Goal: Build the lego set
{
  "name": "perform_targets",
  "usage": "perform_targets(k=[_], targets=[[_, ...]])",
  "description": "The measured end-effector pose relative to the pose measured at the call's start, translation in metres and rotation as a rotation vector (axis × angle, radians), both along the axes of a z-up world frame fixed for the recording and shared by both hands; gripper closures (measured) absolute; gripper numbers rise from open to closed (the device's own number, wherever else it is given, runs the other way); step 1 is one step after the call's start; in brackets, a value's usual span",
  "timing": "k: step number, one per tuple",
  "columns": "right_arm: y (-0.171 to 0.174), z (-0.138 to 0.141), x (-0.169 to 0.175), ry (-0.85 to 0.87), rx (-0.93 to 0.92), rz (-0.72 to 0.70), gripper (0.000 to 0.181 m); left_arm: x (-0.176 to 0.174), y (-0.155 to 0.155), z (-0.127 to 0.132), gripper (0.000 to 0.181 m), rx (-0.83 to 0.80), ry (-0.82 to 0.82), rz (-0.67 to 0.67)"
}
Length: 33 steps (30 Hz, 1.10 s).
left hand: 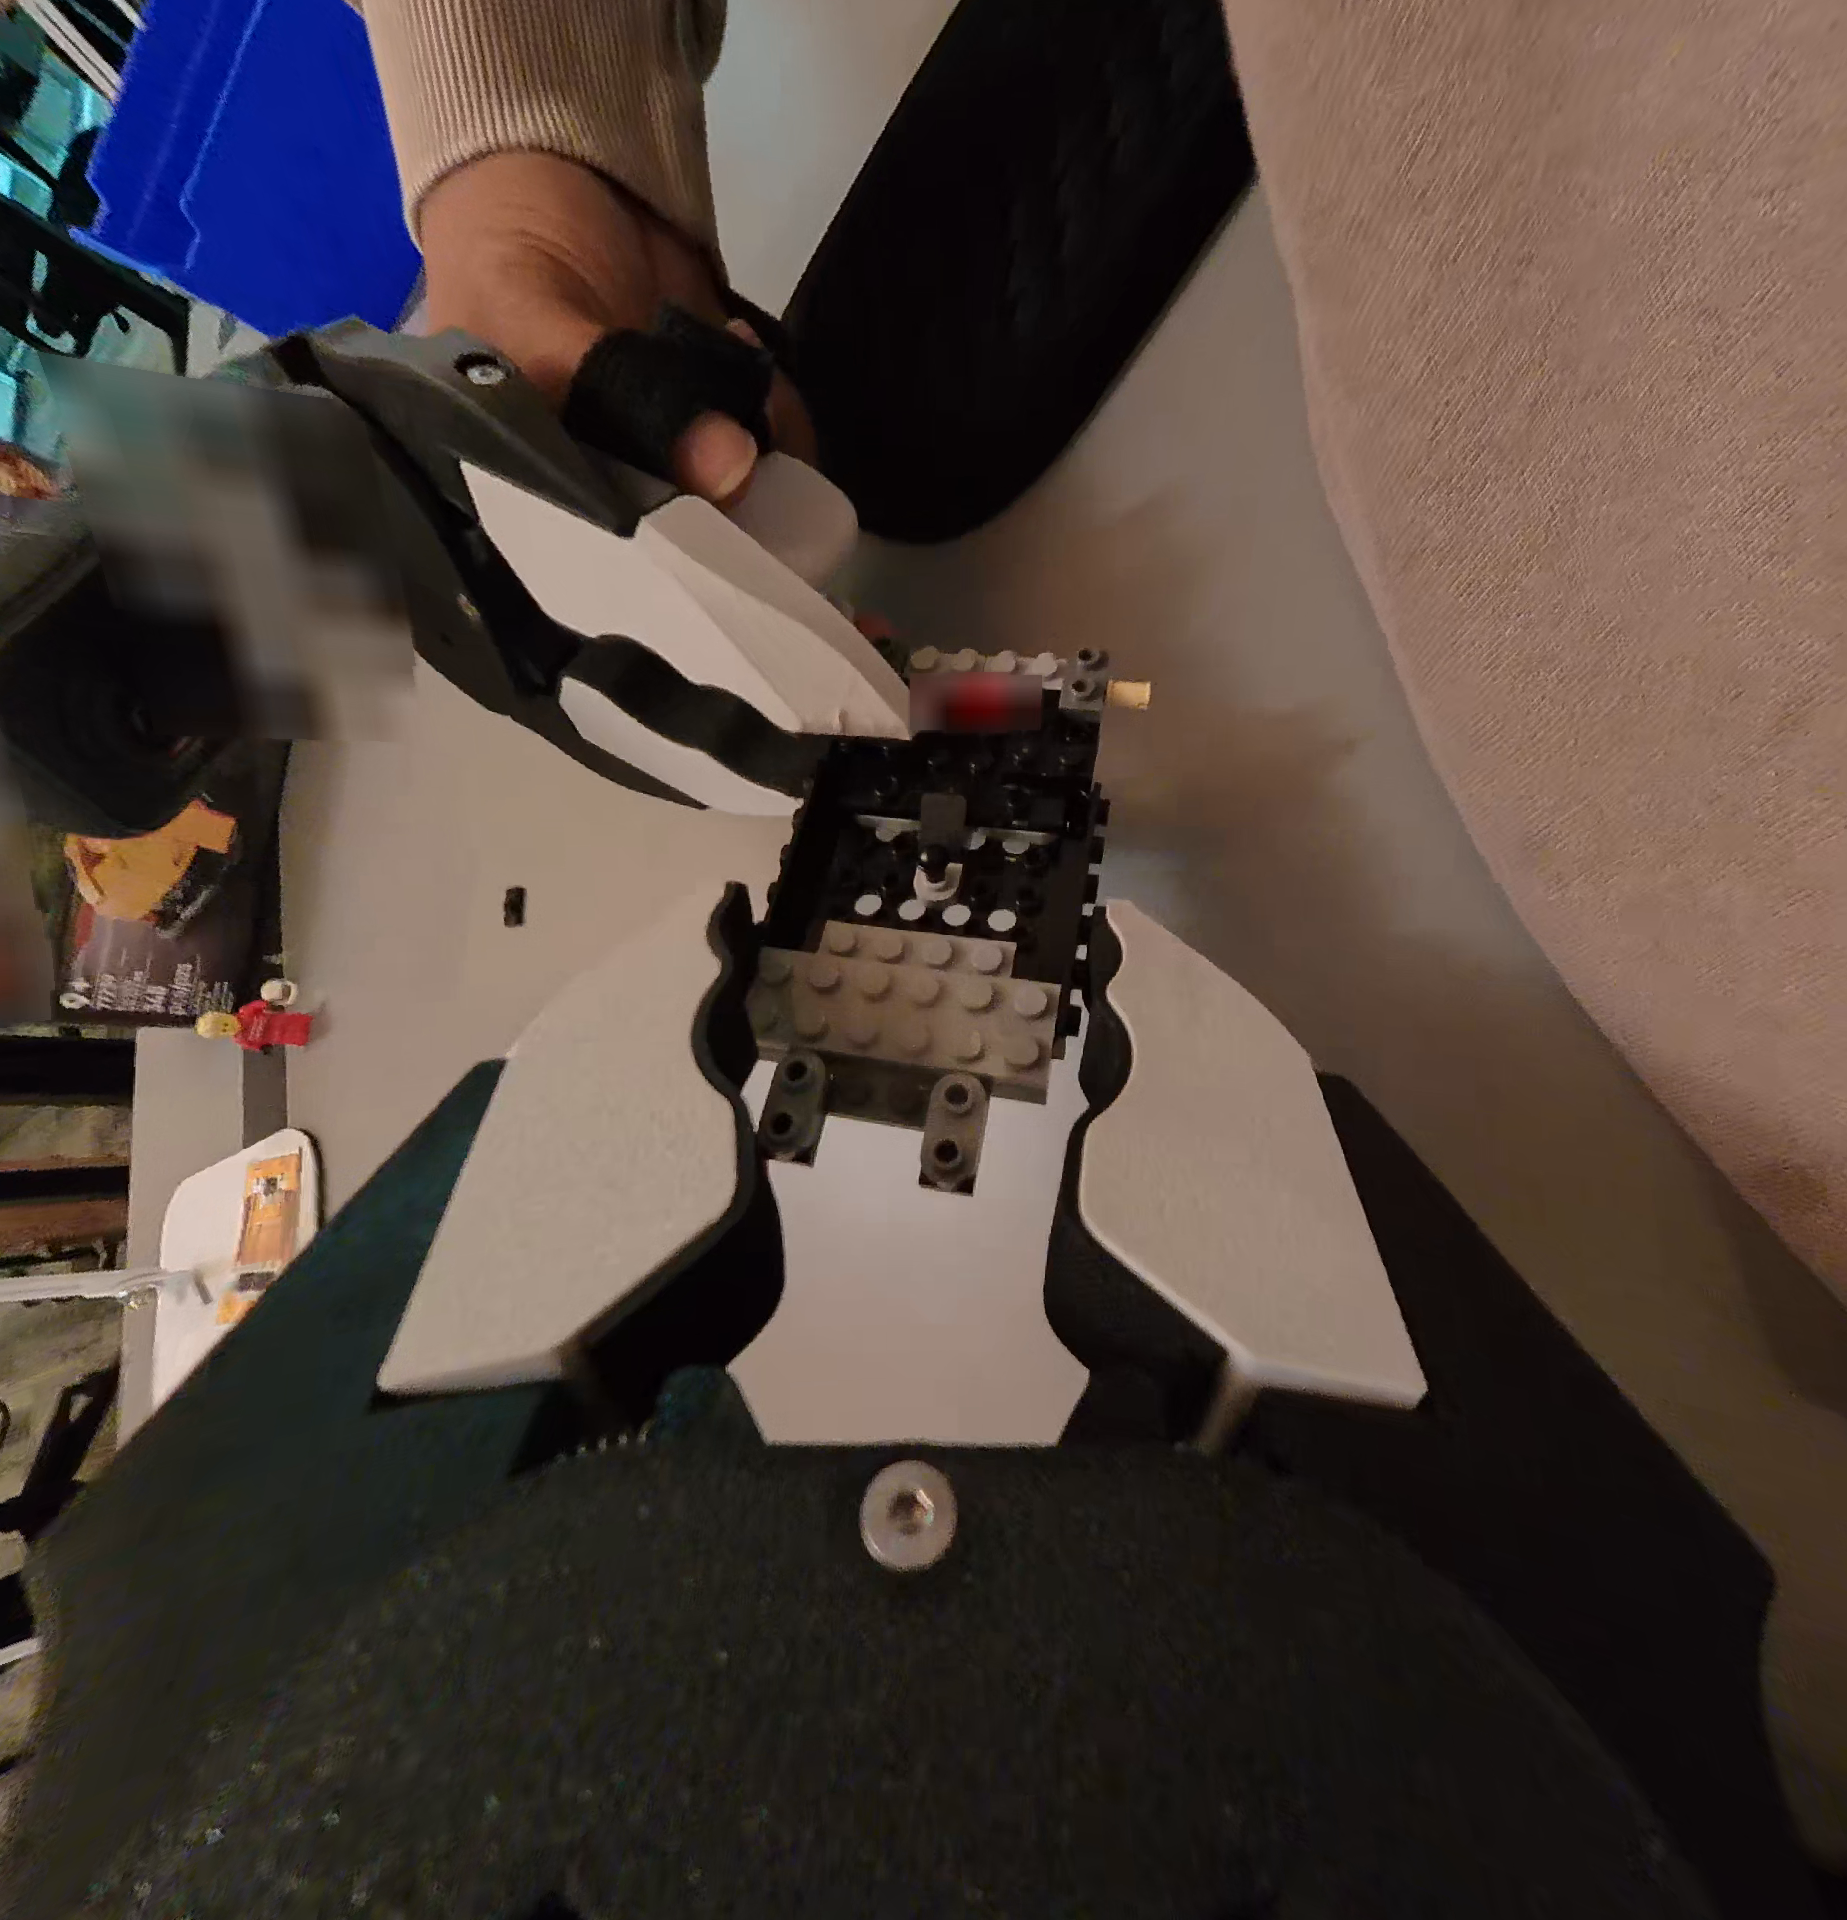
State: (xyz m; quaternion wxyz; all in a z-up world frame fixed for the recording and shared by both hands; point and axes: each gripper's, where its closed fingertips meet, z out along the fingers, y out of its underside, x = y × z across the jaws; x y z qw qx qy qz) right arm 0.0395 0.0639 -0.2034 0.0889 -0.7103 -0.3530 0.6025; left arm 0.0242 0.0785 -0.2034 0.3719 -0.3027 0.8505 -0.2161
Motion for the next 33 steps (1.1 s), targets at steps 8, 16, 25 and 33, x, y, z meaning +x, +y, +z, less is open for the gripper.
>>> perform_targets(k=[8, 16, 25, 33], targets=[[0.013, 0.012, 0.011, 0.062, 0.154, -0.078, 0.169, 0.008, 0.012, 0.028, 0.103, -0.208, -0.146, 0.096], [0.03, 0.025, 0.019, 0.031, 0.528, -0.194, 0.169, 0.01, 0.033, 0.046, 0.136, -0.965, -0.111, 0.232], [0.04, 0.043, 0.021, -0.083, 0.952, -0.267, 0.169, 0.013, 0.03, 0.057, 0.167, -0.762, -0.221, 0.216], [0.045, 0.047, 0.019, -0.122, 1.072, -0.344, 0.166, 0.012, 0.032, 0.061, 0.166, -0.689, -0.271, 0.225]])
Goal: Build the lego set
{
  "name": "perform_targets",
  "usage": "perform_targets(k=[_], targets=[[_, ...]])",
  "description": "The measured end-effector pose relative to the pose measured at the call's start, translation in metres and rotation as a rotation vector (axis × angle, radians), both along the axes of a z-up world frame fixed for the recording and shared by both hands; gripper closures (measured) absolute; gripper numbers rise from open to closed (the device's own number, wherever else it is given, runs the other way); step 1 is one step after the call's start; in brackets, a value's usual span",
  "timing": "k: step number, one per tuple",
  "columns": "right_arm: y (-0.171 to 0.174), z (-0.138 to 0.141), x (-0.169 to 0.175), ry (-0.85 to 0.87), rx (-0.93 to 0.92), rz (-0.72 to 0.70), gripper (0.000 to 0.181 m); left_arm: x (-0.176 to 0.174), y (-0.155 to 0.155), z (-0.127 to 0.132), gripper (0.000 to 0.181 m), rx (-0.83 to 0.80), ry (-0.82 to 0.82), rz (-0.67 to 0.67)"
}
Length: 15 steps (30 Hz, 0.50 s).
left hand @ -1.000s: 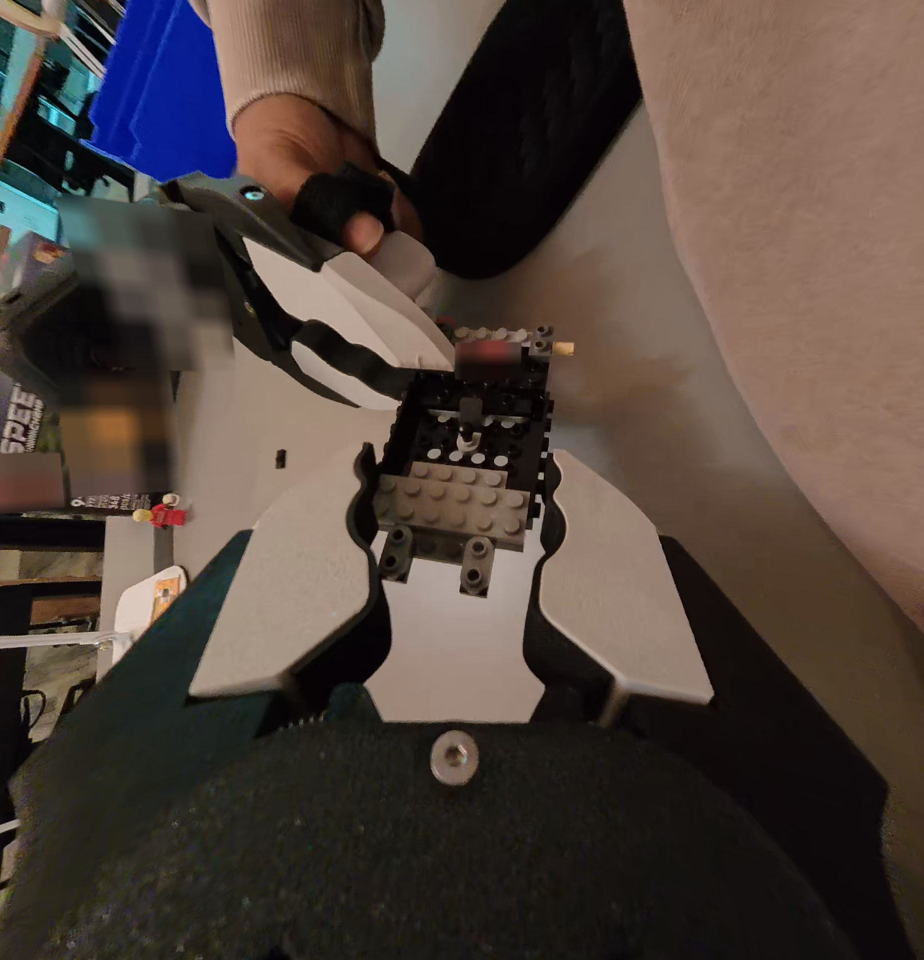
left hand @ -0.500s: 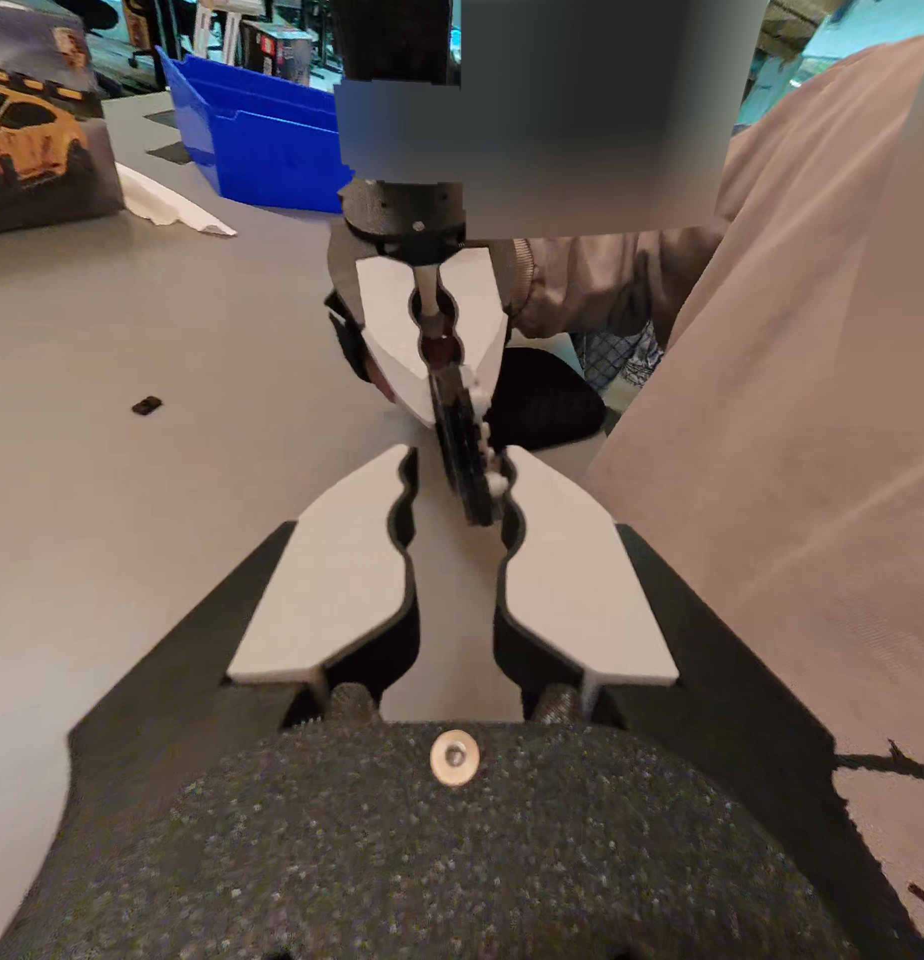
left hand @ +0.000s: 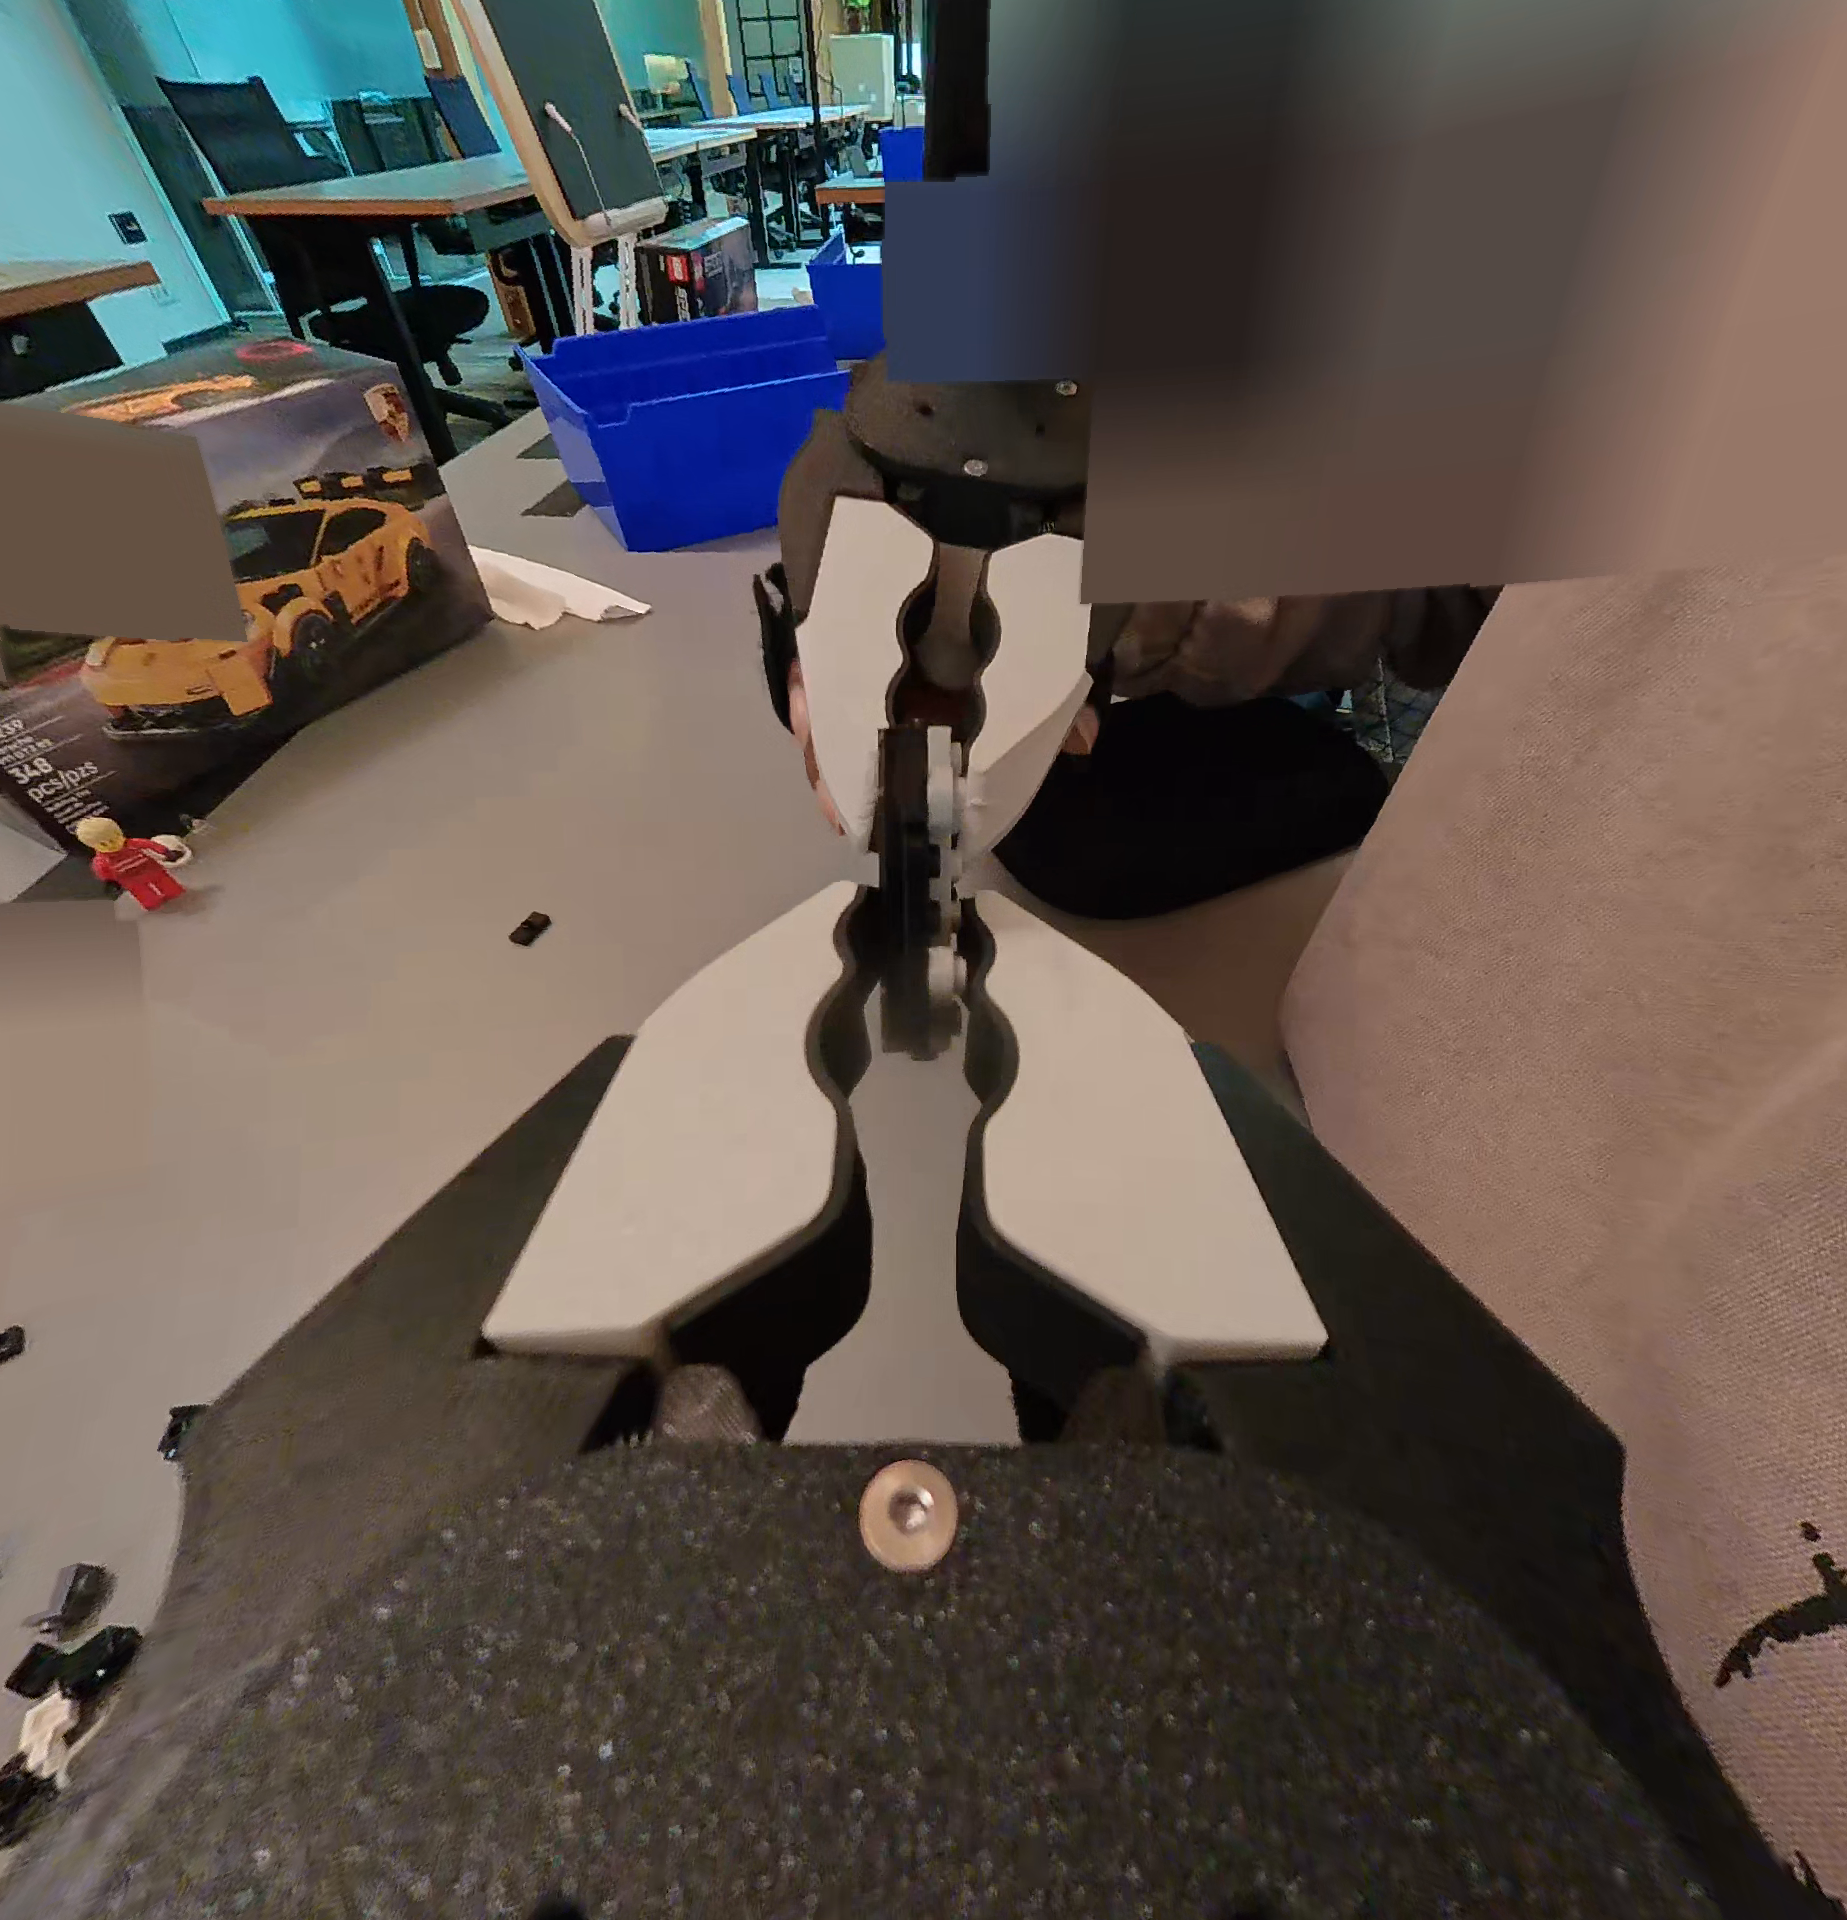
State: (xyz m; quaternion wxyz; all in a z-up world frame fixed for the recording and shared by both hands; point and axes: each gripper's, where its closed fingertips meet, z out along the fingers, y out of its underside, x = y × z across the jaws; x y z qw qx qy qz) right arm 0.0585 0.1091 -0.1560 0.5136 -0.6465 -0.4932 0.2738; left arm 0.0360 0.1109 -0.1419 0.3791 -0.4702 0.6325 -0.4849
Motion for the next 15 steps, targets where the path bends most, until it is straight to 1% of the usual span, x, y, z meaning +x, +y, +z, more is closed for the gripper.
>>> perform_targets(k=[6, 8, 12, 15], targets=[[0.0019, -0.0064, -0.0042, -0.042, 0.007, 0.005, 0.147, -0.0013, -0.0018, -0.0001, 0.166, 0.036, 0.0, -0.008], [0.0019, -0.0077, -0.0055, -0.042, 0.003, 0.014, 0.148, -0.0019, -0.0017, -0.0002, 0.166, 0.047, 0.002, -0.007], [0.0023, -0.0059, -0.0054, -0.033, 0.01, 0.023, 0.16, -0.0029, -0.0012, 0.0004, 0.166, 0.052, 0.001, -0.008], [0.0024, -0.0037, -0.0048, -0.019, 0.008, 0.026, 0.165, -0.0034, 0.0003, 0.0012, 0.166, 0.051, -0.004, -0.004]])
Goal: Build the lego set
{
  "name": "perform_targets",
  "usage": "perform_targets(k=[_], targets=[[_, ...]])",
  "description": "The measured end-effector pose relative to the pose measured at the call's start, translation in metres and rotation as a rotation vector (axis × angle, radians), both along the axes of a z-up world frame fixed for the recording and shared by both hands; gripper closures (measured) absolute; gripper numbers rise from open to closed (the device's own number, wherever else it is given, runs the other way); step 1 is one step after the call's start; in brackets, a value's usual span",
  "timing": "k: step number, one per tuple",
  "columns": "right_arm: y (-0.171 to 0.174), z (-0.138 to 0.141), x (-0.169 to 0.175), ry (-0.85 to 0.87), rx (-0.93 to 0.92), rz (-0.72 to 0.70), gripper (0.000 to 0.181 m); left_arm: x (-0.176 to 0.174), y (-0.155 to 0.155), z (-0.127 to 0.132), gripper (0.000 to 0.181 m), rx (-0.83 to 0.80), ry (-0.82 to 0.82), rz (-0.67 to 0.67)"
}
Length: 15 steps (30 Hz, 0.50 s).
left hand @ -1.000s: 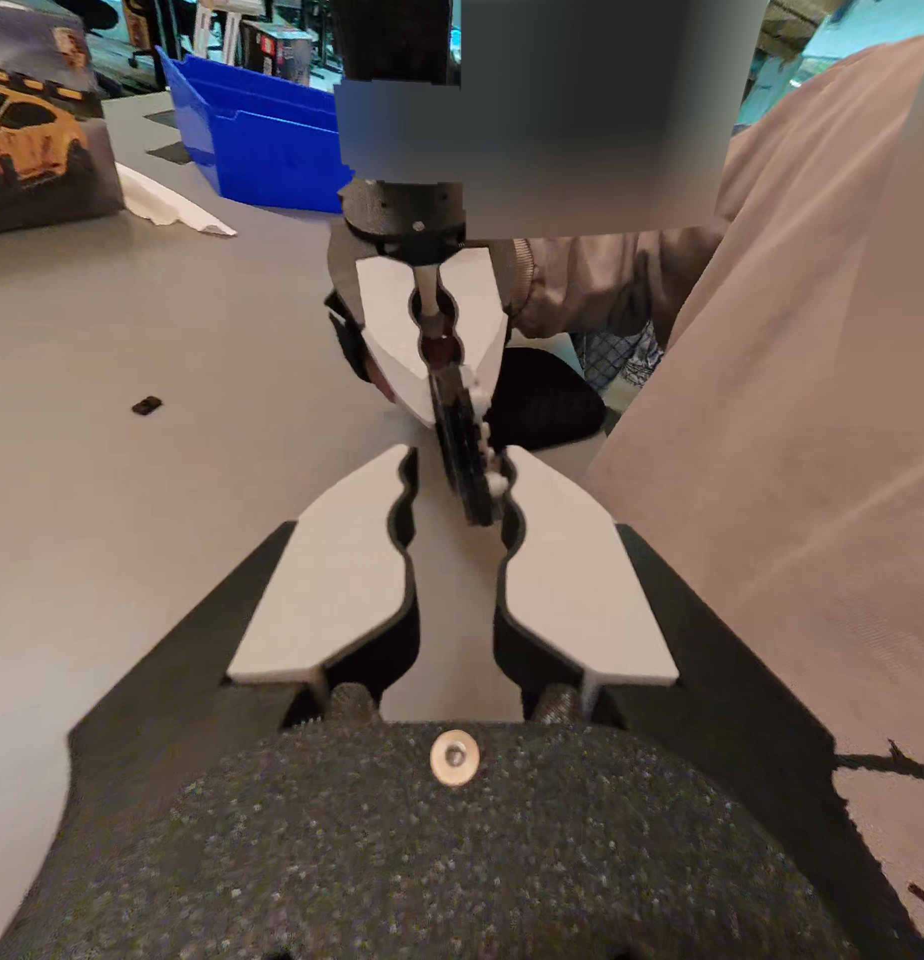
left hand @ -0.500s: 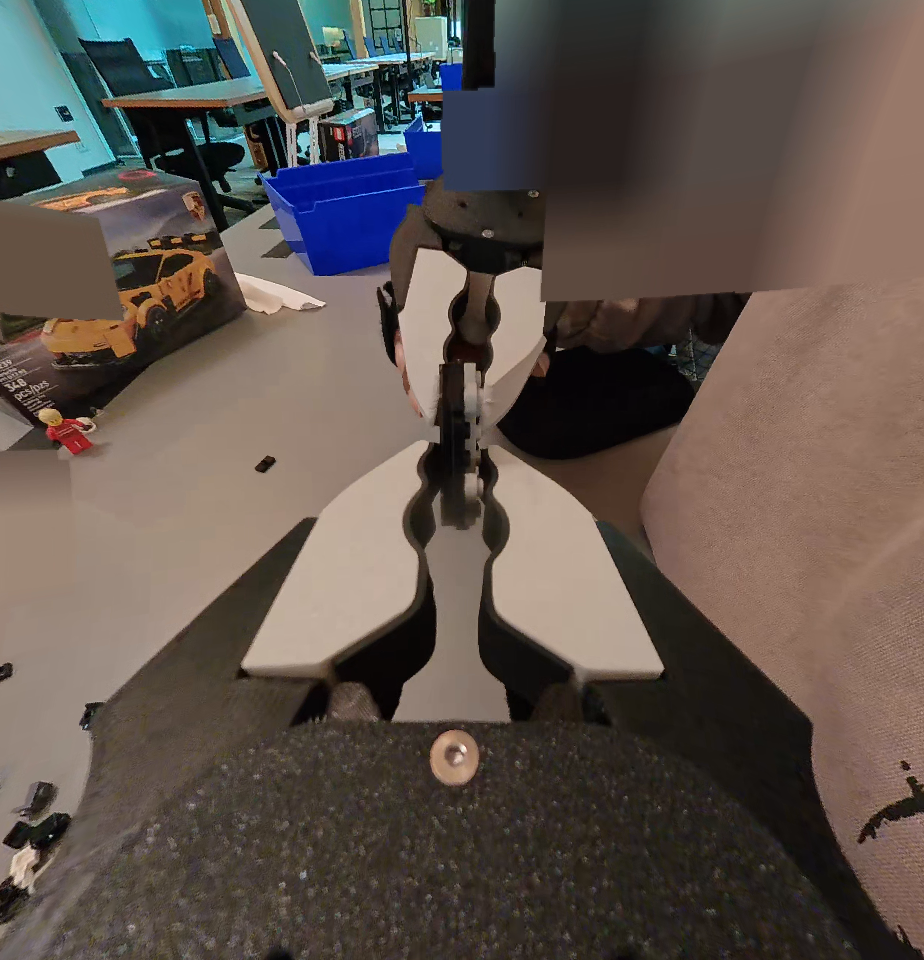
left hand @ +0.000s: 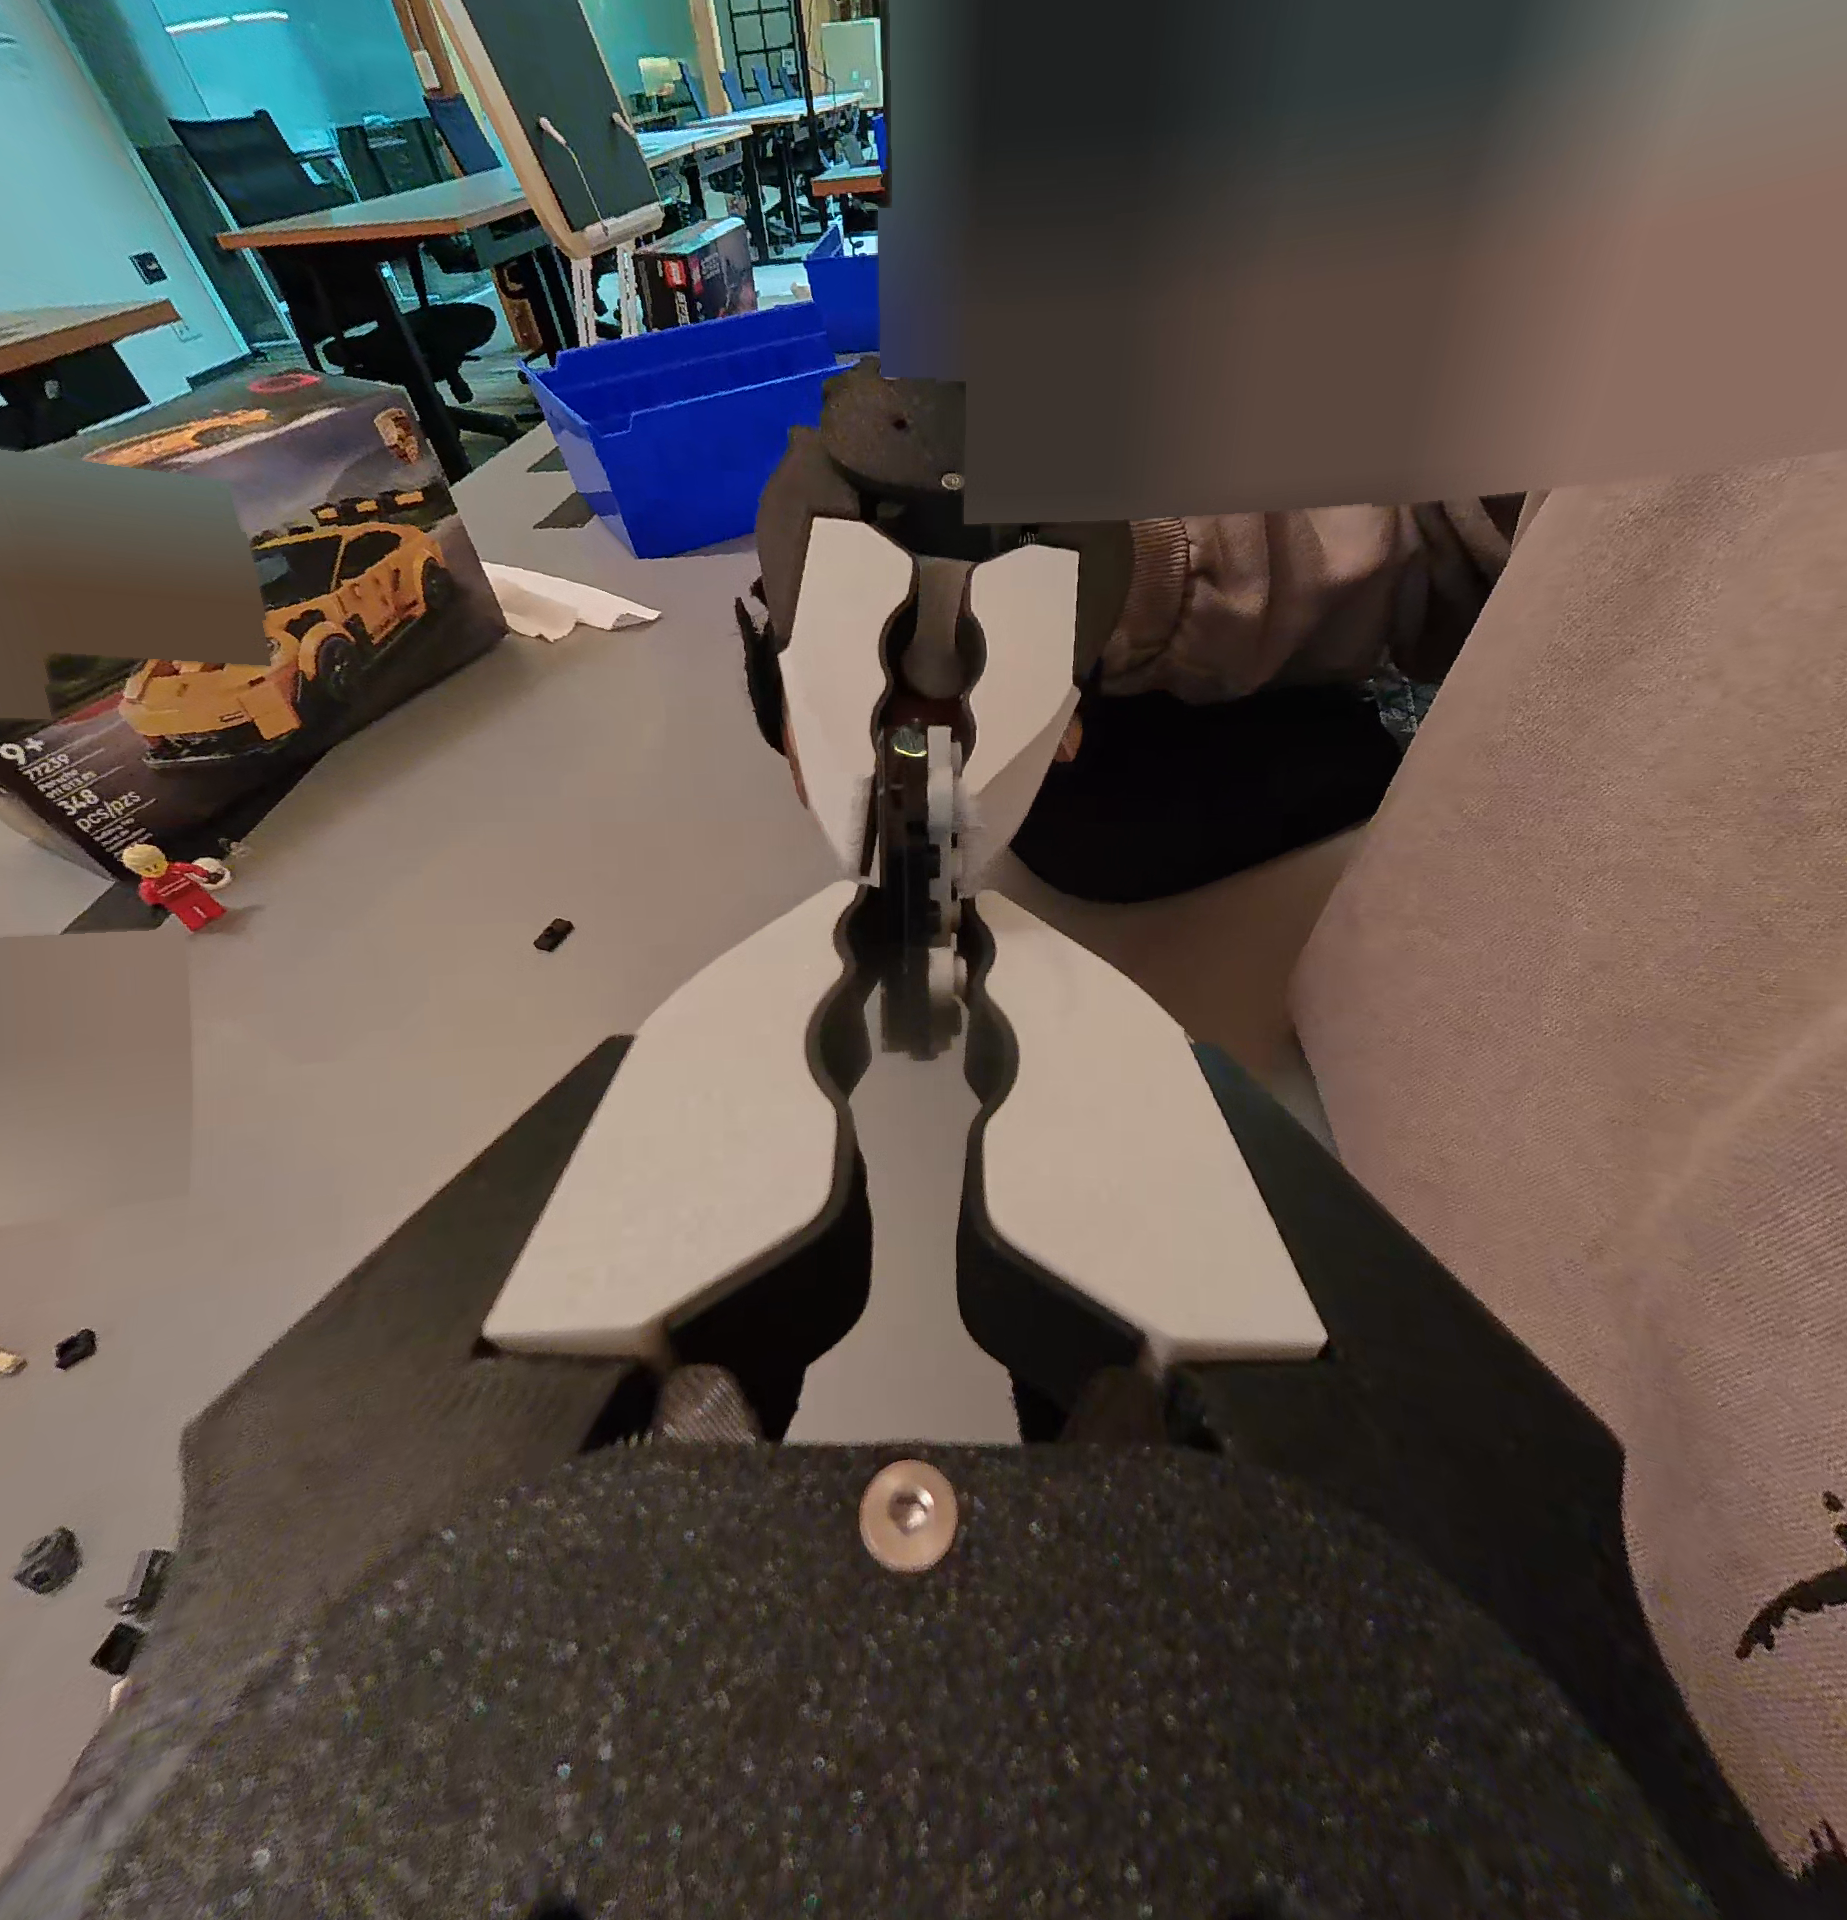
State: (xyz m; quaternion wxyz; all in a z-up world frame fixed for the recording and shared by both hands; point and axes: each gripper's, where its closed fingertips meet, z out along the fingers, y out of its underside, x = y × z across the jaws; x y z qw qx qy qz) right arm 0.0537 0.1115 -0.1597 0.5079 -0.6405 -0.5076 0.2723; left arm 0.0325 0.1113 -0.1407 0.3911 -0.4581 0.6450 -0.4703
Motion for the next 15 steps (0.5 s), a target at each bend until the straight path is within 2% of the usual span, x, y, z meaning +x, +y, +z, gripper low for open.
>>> perform_targets(k=[15], targets=[[-0.0011, 0.0025, -0.0026, 0.105, -0.107, 0.004, 0.167, -0.001, -0.0006, 0.0051, 0.166, -0.082, 0.001, -0.002]])
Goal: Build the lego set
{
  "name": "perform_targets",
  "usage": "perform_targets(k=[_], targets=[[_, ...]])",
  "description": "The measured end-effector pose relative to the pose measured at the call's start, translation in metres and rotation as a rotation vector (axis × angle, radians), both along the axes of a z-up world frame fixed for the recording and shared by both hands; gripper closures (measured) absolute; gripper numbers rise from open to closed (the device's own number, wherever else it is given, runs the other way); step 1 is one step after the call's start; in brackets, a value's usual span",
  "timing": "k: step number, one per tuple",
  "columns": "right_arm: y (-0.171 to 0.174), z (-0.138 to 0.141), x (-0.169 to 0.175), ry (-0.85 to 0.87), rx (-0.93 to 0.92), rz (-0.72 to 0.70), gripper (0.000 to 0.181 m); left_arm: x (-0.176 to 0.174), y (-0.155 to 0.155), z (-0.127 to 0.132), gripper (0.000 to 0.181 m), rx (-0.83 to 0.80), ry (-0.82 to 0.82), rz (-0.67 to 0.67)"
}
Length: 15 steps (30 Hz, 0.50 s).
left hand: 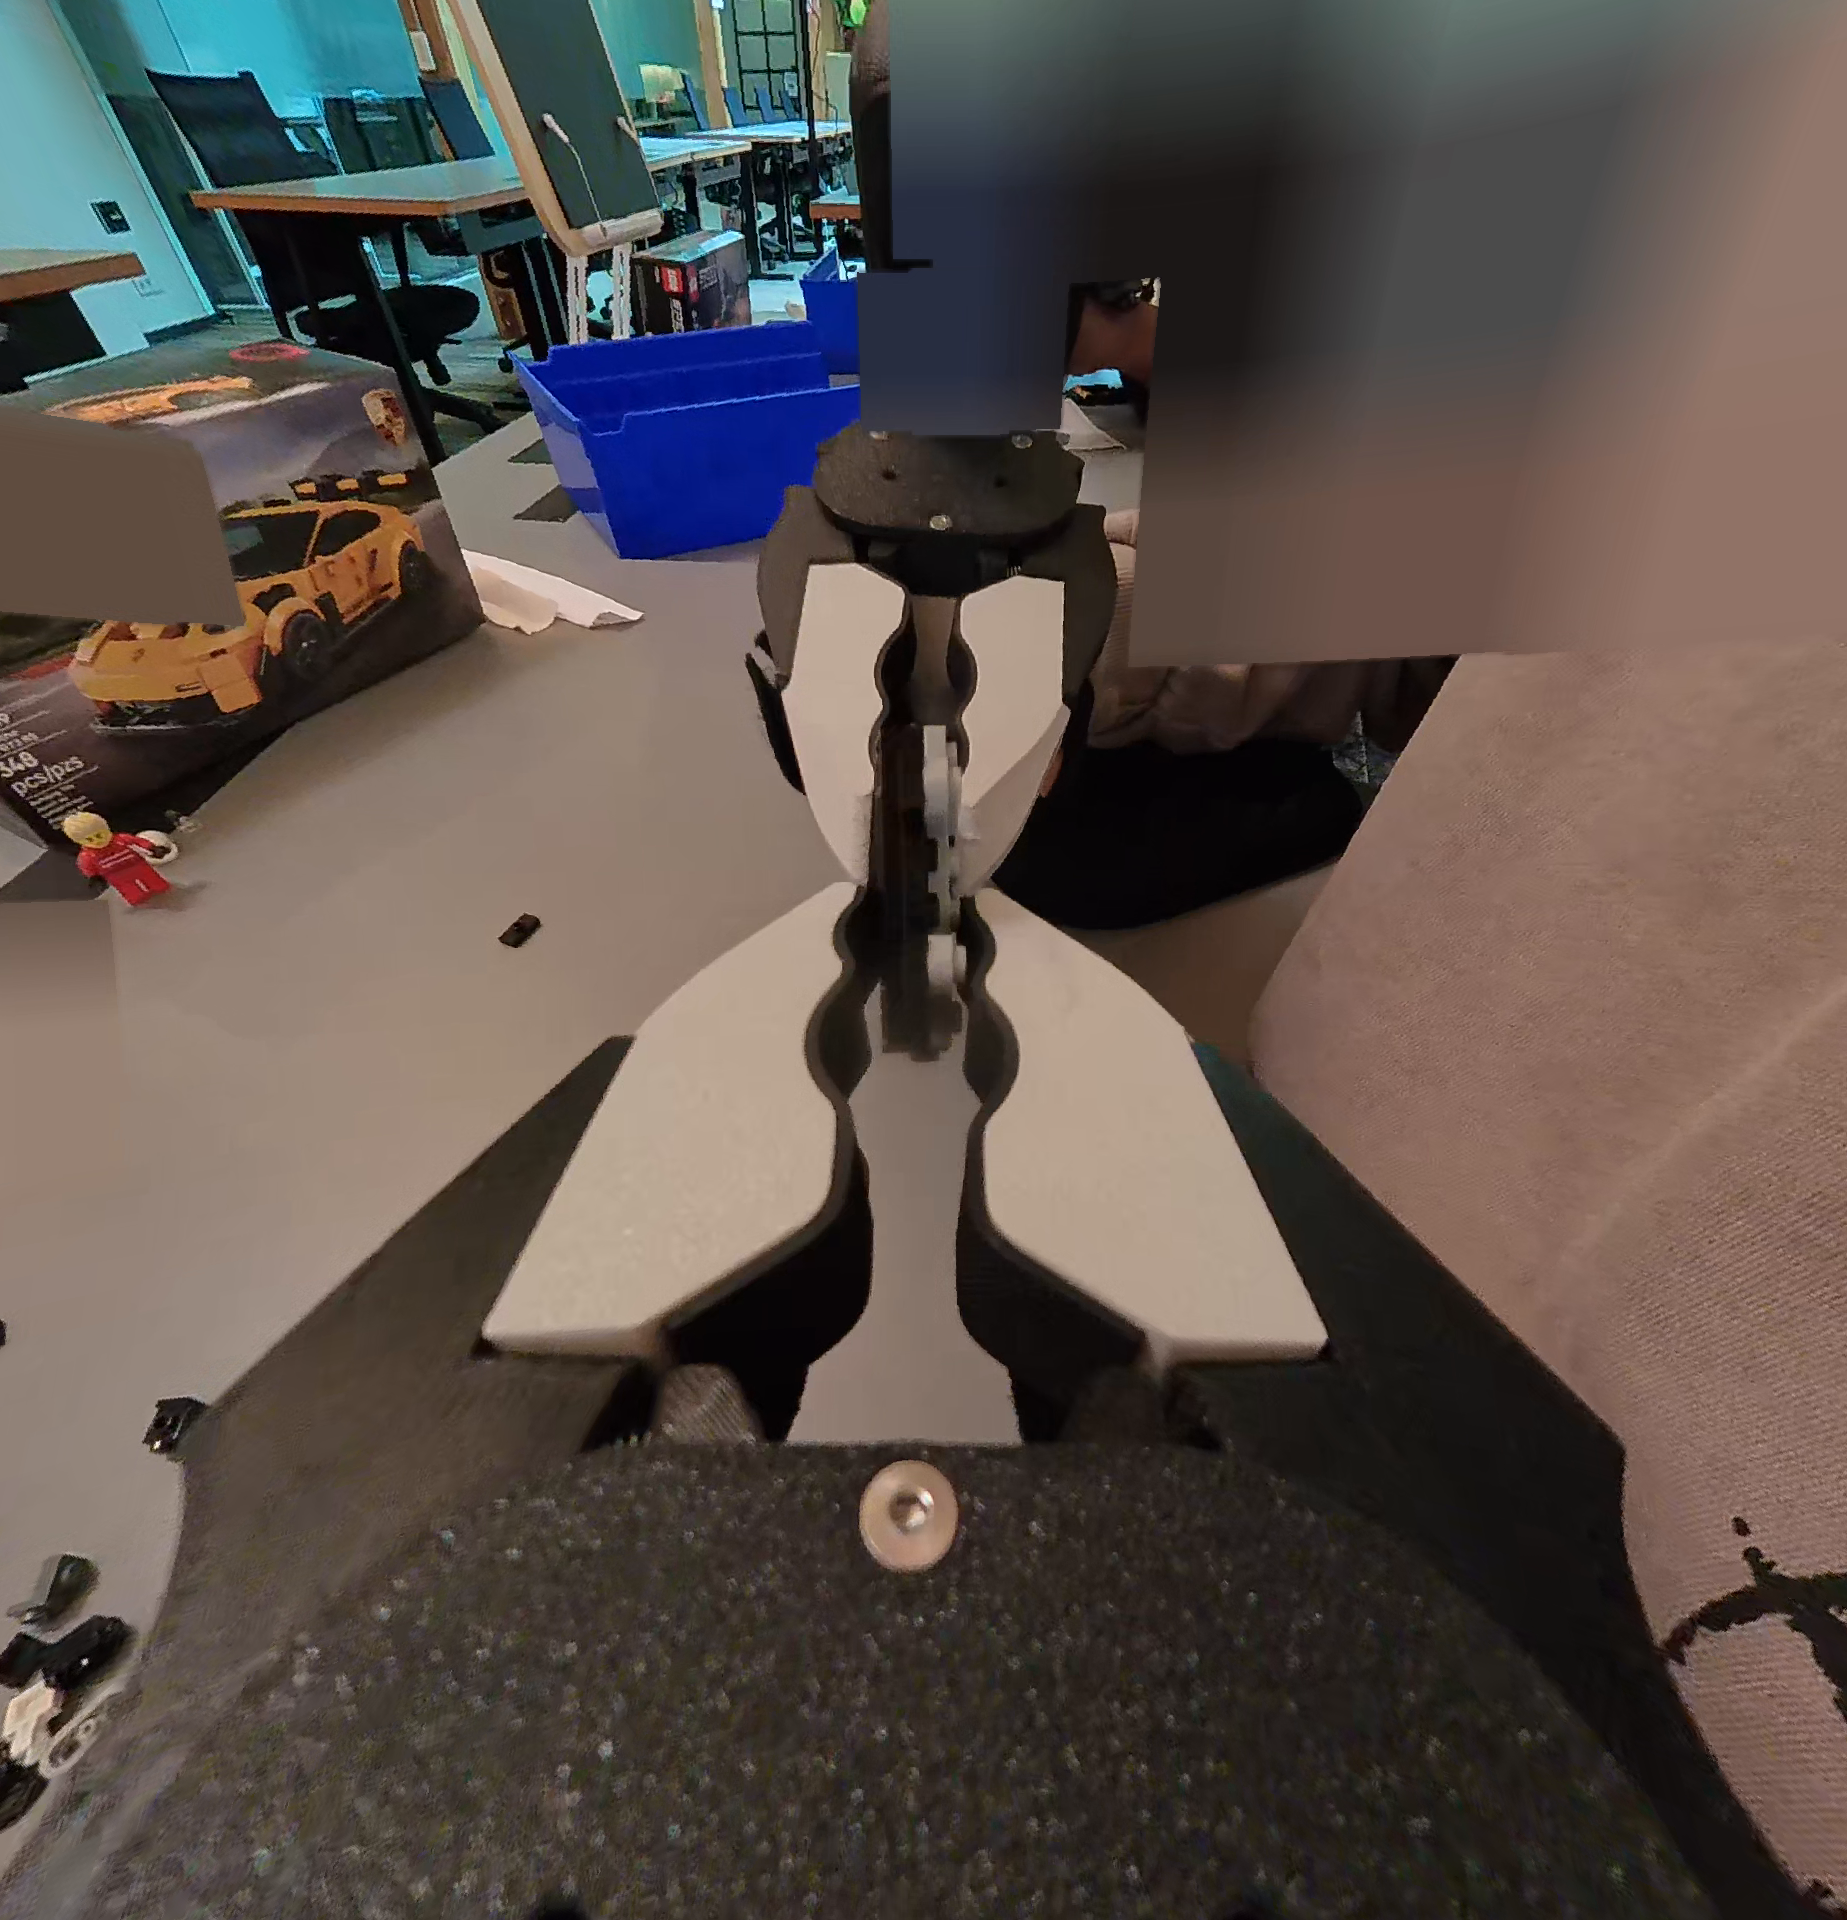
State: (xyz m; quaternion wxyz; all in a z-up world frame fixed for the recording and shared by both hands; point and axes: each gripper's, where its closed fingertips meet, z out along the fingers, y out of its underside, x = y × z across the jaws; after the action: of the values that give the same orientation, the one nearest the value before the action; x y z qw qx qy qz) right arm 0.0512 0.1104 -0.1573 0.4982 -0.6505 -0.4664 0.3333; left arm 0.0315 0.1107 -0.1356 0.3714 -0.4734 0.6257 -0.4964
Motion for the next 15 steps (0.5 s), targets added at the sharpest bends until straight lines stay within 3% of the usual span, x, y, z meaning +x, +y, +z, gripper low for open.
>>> perform_targets(k=[4, 8, 15], targets=[[0.005, -0.001, 0.001, 0.039, -0.006, -0.029, 0.166, 0.001, 0.005, -0.002, 0.166, -0.026, 0.011, 0.017], [0.012, 0.003, 0.003, 0.107, -0.021, -0.061, 0.166, 0.002, 0.014, -0.001, 0.167, -0.165, 0.01, 0.039], [0.025, 0.003, 0.015, 0.269, -0.181, -0.167, 0.134, -0.001, 0.032, 0.016, 0.167, -0.333, -0.115, 0.089]])
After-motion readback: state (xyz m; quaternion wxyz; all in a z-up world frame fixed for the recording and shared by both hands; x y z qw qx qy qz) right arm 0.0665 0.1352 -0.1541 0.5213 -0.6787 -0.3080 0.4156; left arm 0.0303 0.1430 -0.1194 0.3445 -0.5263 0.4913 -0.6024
